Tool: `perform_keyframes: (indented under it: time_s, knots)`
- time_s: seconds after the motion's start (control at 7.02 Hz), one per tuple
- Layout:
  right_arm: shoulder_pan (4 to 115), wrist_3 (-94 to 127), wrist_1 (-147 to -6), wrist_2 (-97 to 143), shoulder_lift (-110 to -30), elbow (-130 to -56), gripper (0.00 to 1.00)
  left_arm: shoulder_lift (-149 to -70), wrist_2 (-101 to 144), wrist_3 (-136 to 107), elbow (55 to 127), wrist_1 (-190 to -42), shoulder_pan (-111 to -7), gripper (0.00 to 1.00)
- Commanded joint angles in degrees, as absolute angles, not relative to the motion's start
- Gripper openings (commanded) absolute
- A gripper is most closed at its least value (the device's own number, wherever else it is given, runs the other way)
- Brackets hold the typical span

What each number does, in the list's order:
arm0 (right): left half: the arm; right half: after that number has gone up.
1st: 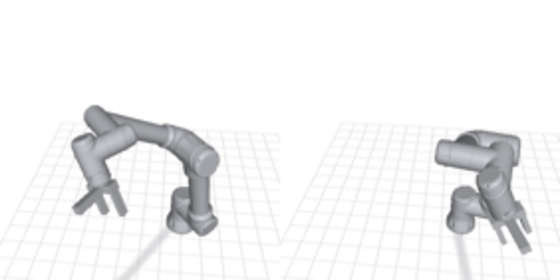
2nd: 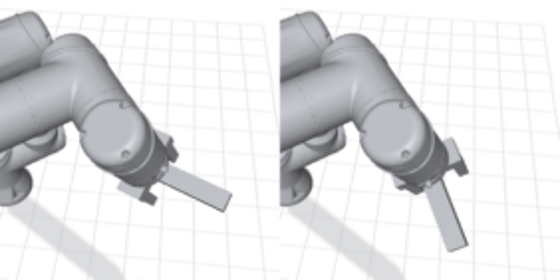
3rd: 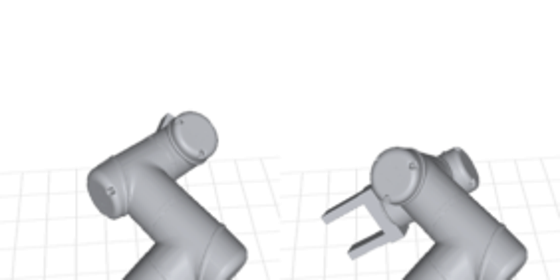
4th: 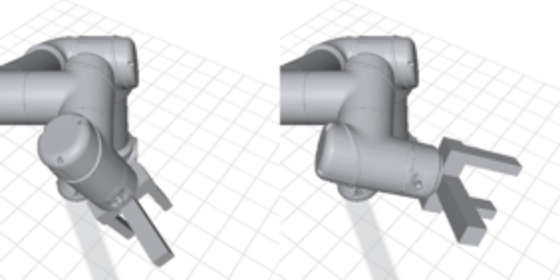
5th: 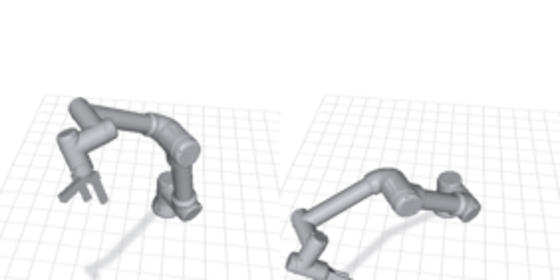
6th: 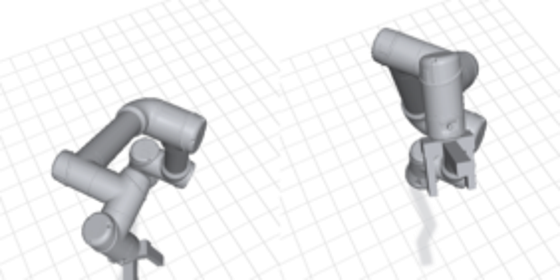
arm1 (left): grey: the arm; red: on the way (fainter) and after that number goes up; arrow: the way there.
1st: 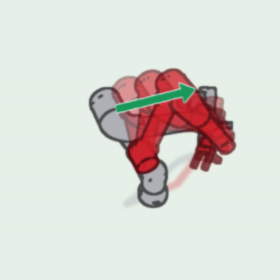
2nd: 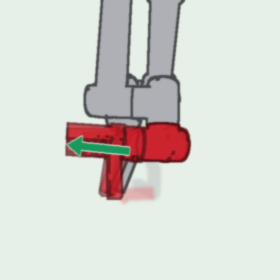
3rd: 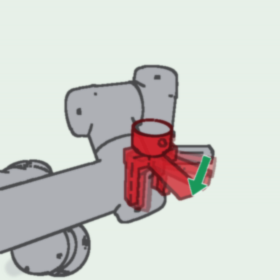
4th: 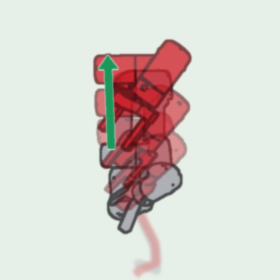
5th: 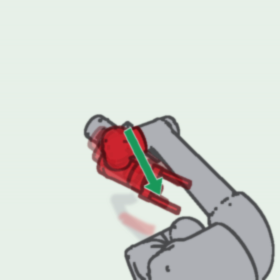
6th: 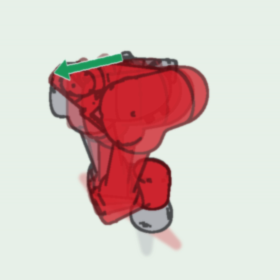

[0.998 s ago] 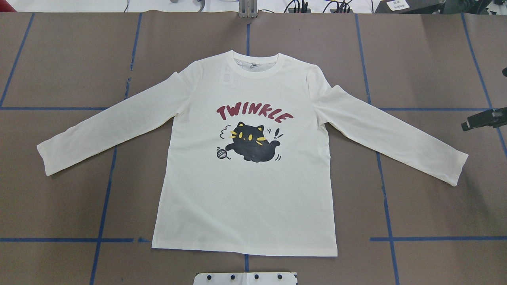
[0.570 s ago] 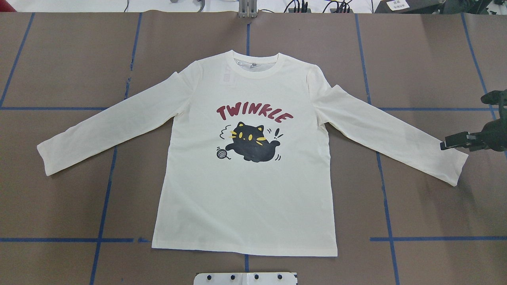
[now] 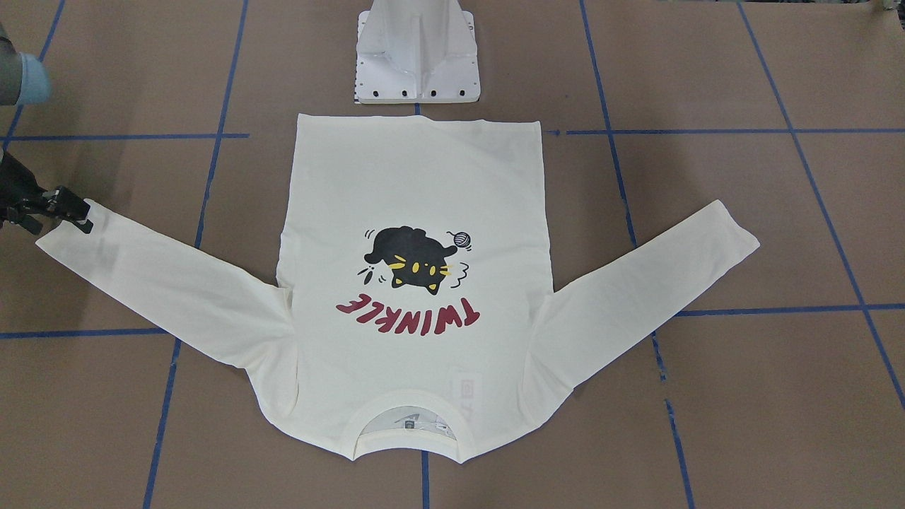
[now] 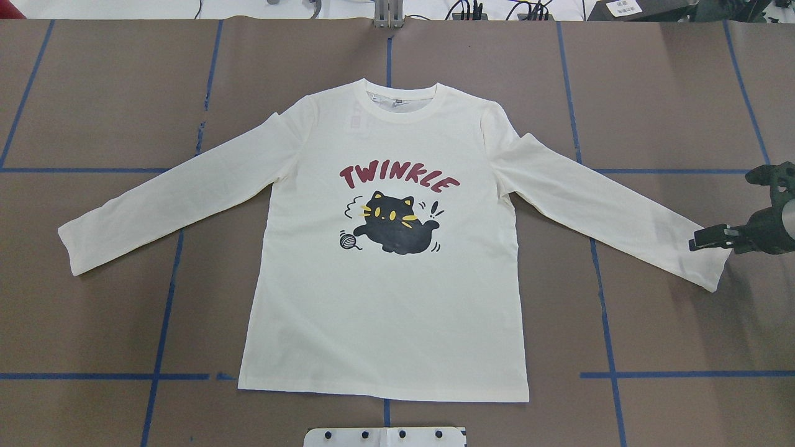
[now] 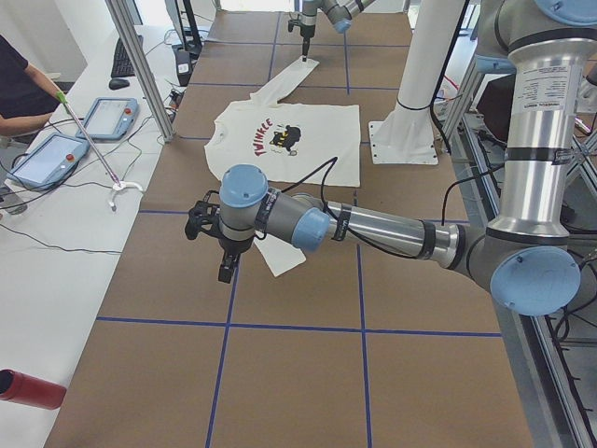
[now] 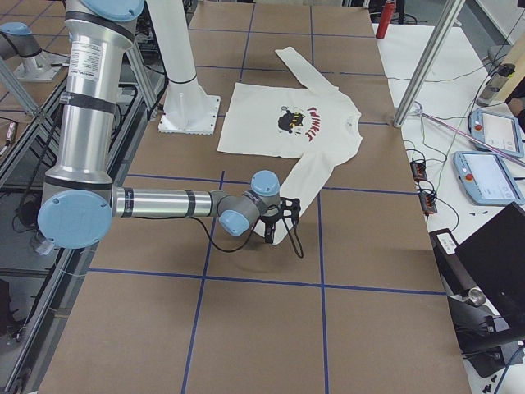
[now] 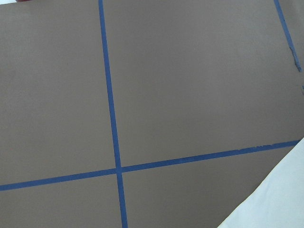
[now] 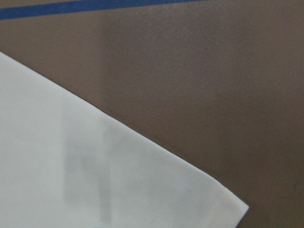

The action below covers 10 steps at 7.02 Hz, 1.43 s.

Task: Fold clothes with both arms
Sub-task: 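Lower the right gripper onto the sleeve cuff and grasp it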

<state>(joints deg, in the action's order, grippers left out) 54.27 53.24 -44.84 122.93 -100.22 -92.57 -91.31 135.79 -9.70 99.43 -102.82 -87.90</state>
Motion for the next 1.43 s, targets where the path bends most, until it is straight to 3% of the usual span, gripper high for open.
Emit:
perform_keyframes:
  time_s: [0.0, 0.29, 0.71, 0.86, 1.14, 1.28]
  knots:
    - [54.23, 53.26, -44.82, 122.78, -100.28, -91.85, 1.00, -91.23, 135.79, -9.67, 99.41, -102.83, -87.89, 1.00]
    - [54.23, 53.26, -45.35, 122.78, -100.28, -91.85, 0.98, -91.23, 135.79, -9.67, 99.32, -102.83, -87.89, 1.00]
    - [53.35, 53.26, -45.61, 122.78, -100.28, -91.76, 0.68, -91.23, 135.79, -9.67, 99.49, -102.92, -87.89, 1.00]
    - [53.18, 53.26, -45.62, 122.87, -100.28, -91.76, 0.62, -91.23, 135.79, -9.67, 99.49, -102.92, -87.89, 1.00]
    - [53.17, 53.26, -45.62, 122.96, -100.20, -91.93, 0.15, -91.23, 135.79, -9.67, 99.58, -102.92, -87.89, 1.00]
    - [53.26, 53.26, -45.53, 122.96, -100.11, -92.46, 0.02, -91.23, 135.88, -9.67, 99.58, -102.92, -87.89, 1.00]
